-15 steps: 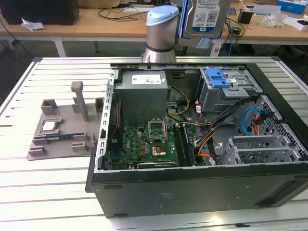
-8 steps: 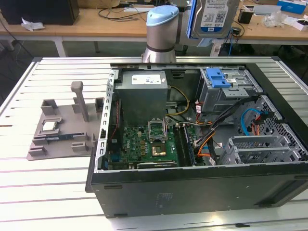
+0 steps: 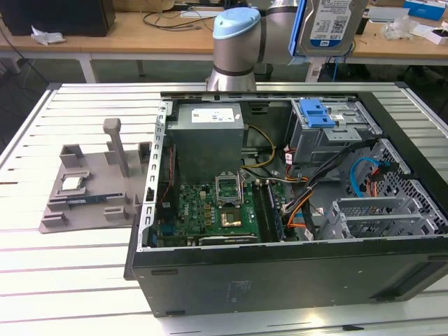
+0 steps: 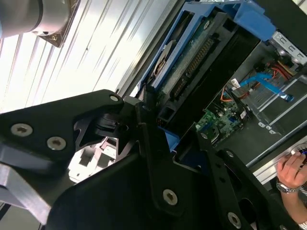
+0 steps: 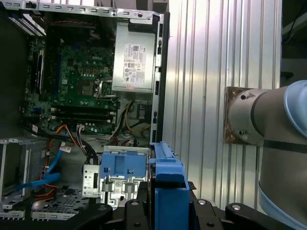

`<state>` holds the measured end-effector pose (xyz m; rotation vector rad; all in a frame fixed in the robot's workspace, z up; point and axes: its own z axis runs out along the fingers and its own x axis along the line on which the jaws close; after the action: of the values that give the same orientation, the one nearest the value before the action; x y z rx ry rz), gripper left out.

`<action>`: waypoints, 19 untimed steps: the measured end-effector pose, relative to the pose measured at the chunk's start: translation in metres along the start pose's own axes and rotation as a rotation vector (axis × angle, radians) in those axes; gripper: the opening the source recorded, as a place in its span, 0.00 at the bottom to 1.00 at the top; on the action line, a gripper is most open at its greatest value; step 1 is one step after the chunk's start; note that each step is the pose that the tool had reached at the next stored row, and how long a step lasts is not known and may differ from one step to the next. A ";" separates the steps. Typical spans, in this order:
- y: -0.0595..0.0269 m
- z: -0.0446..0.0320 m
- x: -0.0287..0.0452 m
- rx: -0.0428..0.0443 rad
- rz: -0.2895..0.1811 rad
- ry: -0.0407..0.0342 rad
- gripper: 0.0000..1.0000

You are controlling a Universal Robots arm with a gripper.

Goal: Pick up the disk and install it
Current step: 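Pick up the disk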

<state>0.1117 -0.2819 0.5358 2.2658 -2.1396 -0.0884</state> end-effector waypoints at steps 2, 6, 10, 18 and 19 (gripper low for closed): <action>-0.0060 -0.0003 0.0003 -0.0001 0.000 -0.0001 0.37; -0.0165 -0.0010 0.0010 -0.0005 0.000 0.0000 0.37; -0.0301 -0.0016 0.0017 -0.0010 0.000 -0.0001 0.37; -0.0302 -0.0012 0.0020 0.0006 0.066 -0.0038 0.37; -0.0302 -0.0012 0.0020 0.0006 0.066 -0.0039 0.37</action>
<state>0.1420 -0.2821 0.5353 2.1943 -2.2145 -0.0909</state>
